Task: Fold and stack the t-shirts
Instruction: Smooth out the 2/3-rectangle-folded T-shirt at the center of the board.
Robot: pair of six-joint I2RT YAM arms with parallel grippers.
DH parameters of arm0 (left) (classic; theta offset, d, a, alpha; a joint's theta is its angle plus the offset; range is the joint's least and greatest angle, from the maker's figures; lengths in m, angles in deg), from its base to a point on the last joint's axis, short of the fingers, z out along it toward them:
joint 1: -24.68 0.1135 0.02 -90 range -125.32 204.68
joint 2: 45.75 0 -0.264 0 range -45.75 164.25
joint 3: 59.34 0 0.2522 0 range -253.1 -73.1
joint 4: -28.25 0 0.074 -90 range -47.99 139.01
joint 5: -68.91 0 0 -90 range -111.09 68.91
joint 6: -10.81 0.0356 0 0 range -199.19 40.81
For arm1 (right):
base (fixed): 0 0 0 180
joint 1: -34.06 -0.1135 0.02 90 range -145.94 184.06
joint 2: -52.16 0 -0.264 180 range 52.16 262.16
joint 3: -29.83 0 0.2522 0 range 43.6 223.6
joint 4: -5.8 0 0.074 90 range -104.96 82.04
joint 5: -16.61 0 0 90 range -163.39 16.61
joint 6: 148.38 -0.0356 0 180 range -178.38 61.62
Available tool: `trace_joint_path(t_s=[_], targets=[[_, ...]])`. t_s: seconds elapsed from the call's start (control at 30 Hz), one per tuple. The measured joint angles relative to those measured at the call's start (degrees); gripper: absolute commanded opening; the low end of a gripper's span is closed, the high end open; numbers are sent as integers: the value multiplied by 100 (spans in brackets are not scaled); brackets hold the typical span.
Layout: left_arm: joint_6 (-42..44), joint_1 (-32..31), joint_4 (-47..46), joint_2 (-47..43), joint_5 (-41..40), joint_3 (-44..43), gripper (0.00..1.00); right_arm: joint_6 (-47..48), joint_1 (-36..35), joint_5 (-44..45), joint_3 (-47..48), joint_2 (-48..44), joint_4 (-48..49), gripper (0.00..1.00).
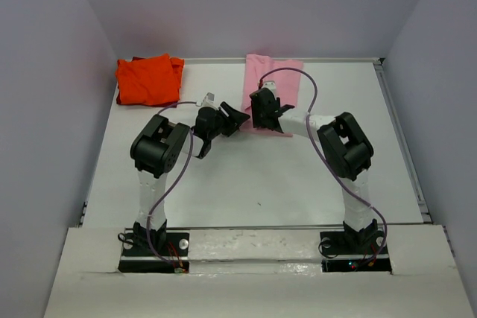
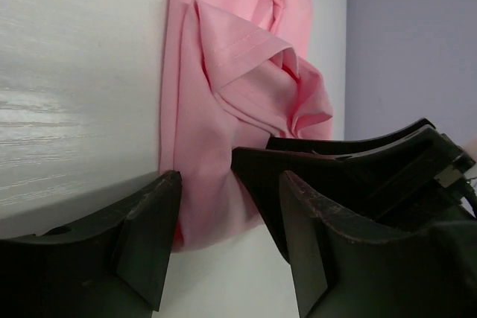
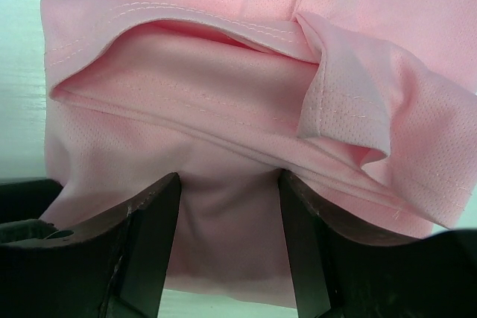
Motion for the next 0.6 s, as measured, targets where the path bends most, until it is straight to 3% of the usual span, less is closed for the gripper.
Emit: trace_joint_path(t_s=[0.17, 0.43, 0.6], targets=[[-160, 13, -304, 13, 157, 37, 65, -15, 0, -37, -142, -57, 122, 60], [789, 13, 1399, -1272, -275, -120, 65, -243, -11, -308, -938, -597, 236, 59], [1244, 39, 1880, -1961, -527, -396, 66, -483, -227, -363, -1718, -1165, 249, 60]])
